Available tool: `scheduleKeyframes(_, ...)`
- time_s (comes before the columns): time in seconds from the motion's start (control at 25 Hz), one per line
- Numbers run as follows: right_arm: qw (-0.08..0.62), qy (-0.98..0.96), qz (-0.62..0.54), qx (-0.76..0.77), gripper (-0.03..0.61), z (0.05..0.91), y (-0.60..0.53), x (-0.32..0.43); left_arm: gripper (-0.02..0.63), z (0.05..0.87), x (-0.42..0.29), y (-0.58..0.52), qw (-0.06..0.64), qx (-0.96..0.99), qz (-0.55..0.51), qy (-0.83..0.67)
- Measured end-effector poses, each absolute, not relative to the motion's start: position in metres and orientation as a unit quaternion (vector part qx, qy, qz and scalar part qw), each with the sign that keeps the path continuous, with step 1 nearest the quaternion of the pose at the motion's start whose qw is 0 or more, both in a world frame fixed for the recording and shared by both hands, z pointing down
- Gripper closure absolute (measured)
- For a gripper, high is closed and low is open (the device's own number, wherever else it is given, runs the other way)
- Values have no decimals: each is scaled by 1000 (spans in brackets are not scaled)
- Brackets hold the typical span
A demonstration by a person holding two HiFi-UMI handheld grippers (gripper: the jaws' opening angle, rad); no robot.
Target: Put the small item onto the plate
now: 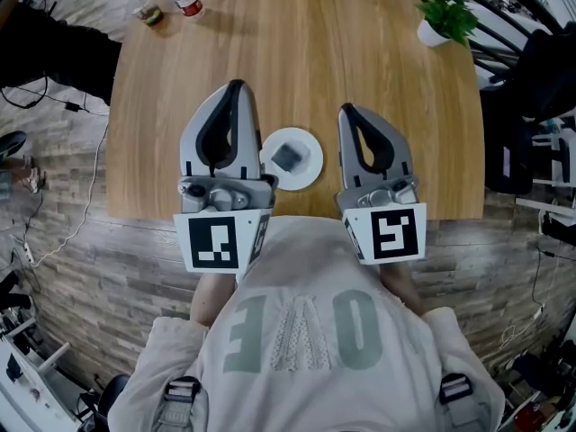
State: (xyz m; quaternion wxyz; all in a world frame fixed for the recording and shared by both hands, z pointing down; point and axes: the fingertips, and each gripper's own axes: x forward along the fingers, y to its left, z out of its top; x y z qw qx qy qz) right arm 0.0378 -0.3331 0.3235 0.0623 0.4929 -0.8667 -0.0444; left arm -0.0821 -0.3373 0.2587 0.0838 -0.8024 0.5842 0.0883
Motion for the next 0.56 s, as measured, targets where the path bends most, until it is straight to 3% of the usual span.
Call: scheduleKeyframes(0.56, 53, -865, -30, 498, 561, 323, -335, 37, 604, 262, -82, -340, 92, -802, 75, 586)
